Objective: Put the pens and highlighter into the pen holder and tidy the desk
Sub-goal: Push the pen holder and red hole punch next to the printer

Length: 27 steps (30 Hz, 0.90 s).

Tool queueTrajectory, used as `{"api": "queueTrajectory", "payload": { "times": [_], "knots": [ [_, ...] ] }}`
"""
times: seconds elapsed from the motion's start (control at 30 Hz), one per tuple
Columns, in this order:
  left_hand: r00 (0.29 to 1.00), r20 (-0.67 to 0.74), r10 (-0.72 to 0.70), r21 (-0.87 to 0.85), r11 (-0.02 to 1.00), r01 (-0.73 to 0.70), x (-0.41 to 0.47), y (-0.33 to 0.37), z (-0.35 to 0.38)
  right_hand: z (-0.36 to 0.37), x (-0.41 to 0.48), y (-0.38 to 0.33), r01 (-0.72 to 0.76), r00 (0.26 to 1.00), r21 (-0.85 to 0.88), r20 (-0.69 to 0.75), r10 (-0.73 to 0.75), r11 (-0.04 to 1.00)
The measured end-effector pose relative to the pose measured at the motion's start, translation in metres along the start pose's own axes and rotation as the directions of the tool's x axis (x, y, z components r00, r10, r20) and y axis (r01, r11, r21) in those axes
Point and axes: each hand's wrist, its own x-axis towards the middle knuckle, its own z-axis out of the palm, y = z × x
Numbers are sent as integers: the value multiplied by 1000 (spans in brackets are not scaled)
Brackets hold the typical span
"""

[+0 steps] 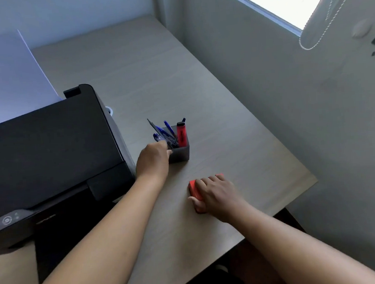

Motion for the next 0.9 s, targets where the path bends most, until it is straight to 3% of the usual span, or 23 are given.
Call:
{"api": "queueTrajectory", "payload": {
  "times": [0.2,0.5,0.9],
  "knots": [
    [1000,0,-20,152,988,20,-3,-2,-4,-14,34,49,103,995,-23,7,-103,994],
    [986,-43,-159,296,941,165,-15,3,-3,-14,97,74,246,969,-59,-18,-247,968],
    [951,-64,-302,255,916,309,-8,3,0,-20,153,83,316,949,-89,17,-316,945]
  ]
}}
